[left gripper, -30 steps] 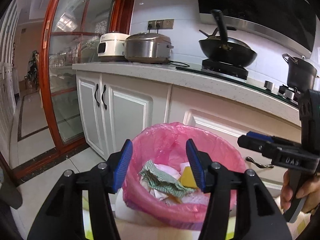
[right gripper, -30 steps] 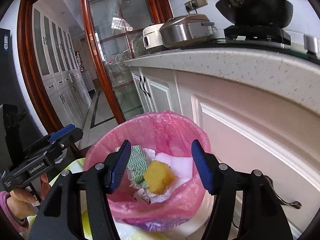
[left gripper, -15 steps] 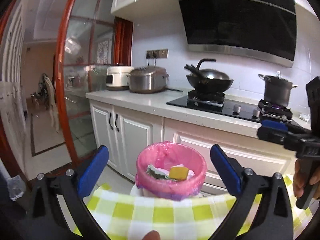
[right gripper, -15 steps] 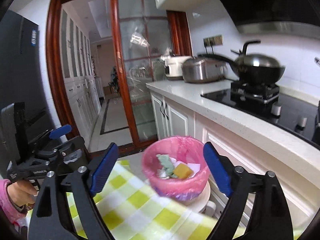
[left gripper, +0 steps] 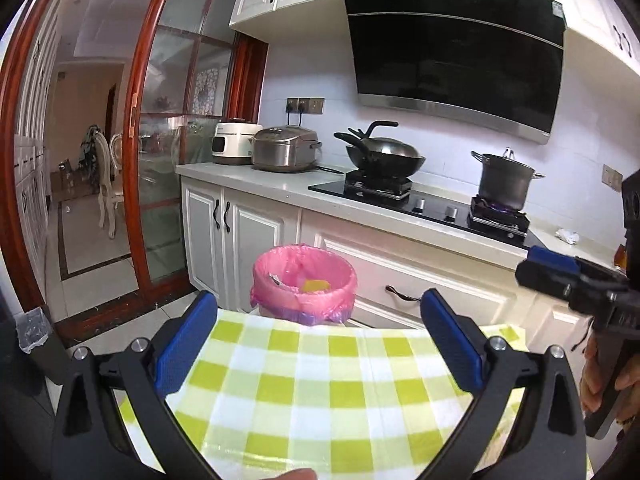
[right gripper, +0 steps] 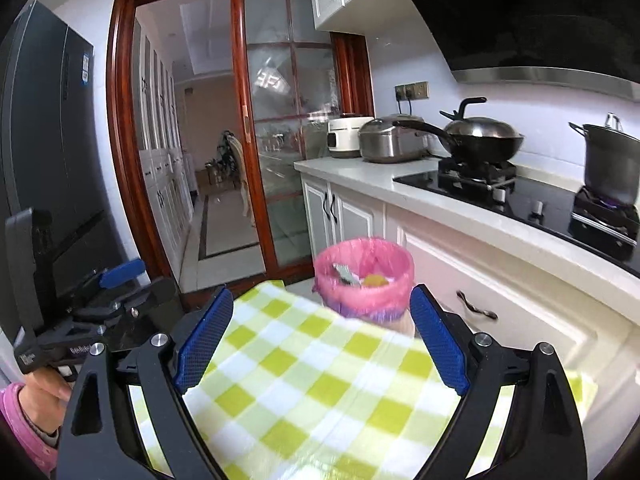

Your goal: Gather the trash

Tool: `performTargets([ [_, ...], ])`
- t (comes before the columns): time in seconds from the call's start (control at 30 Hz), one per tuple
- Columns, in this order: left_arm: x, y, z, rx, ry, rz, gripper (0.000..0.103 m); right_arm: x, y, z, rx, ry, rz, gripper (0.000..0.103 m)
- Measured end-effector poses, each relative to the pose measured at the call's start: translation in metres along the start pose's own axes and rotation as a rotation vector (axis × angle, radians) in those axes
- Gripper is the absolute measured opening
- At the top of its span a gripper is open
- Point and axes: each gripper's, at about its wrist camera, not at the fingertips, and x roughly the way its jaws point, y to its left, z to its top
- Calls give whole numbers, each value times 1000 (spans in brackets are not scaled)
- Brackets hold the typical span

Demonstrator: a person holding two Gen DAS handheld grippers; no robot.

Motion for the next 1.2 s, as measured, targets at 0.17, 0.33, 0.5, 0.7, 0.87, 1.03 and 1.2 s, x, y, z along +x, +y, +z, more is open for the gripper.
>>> performTargets([
  [0.17,-31,-12,-8,32,4,27,99,-27,4,-30,79,13,-6,85],
  [0.33,-47,-21,-24,53,36,16,99,-43,12,-47,68,44,-18,85],
  [0.5,-58,-23,-39,-15,66,-13,98,-59,20,-57,48,49,-26,85],
  [0.7,-69,-30,-40,2,47,36,99,-75,21,-59,51,31,-47,85],
  [0.87,-71,-34,-37,24,44,52,99,-80,22,-57,39,26,-60,85],
  [1.03,-72,-37,-36,40,43,60,98,-81,24,-55,36,22,-66,85],
  [1.2,-72,-39,-35,54,38,69,99,-79,26,-55,24,29,-74,85],
])
